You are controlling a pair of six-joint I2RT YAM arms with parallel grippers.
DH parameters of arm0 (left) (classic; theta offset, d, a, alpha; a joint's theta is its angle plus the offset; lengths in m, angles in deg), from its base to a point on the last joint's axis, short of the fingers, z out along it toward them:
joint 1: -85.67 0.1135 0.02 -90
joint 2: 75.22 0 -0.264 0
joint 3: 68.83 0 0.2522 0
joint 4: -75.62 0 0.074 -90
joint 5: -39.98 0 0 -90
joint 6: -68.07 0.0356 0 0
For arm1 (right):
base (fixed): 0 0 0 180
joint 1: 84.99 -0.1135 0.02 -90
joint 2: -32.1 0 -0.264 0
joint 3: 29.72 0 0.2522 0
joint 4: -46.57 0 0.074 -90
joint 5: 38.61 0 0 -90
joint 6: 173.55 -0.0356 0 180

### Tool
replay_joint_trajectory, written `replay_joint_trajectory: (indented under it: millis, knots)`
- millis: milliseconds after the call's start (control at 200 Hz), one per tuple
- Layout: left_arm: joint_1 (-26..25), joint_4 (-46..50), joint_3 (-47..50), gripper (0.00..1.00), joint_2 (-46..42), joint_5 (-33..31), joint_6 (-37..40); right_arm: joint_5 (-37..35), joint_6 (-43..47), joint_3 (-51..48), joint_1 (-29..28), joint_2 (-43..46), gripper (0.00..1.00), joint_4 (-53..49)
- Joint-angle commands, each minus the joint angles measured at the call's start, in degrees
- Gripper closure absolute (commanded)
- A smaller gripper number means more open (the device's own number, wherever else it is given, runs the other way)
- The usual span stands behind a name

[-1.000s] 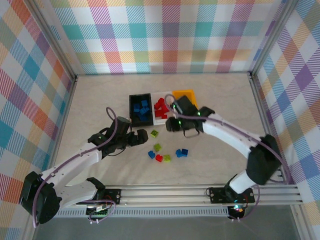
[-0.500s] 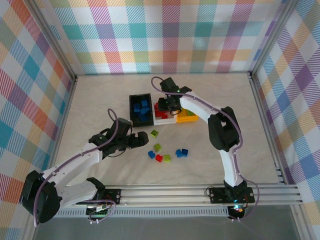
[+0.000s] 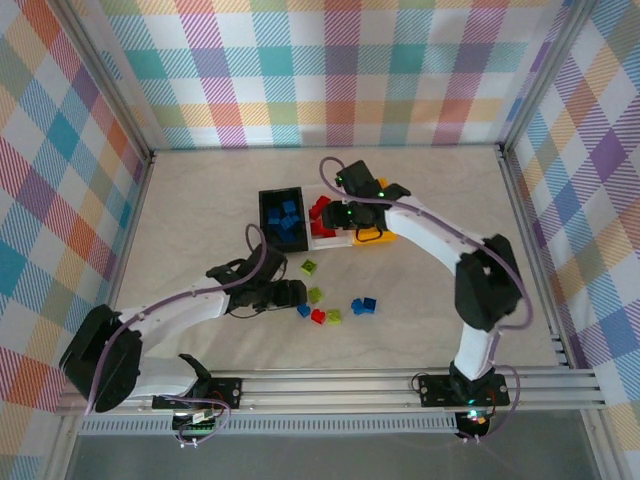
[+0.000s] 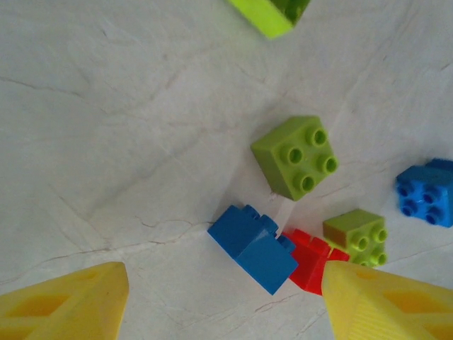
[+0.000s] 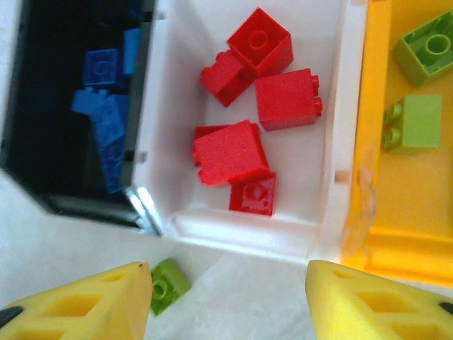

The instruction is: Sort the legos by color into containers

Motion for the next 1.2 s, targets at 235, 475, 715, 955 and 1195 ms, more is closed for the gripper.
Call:
replay_joint_trajectory:
  millis: [235,475,715,955,1195]
  knots:
    - [-5.87,-0.48,-4.5,0.3,8.25,-3.44,1.63,1.88,-2.27,-13.66,-0.64,10.78,0.4,5.85]
    - [-6.86,0.28,-5.18,0.4,12.39,-5.35,2.71,1.39,-2.35,-16.64,-0.62,13.47,0.4,6.6]
    - [-6.91,1.02,-5.27,0.58,12.21,-6.79,2.37,0.86,-2.35,-17.28,-0.62,14.04,0.4,6.59]
    - [-6.87,2.05,-5.18,0.67,9.87,-7.85,1.71,0.79,-2.44,-17.36,-0.57,14.04,0.4,6.75]
    - [-4.94,7.15,-6.65,0.72,2.84,-10.98,1.94,0.39,-2.51,-17.7,-0.51,15.19,0.4,6.44]
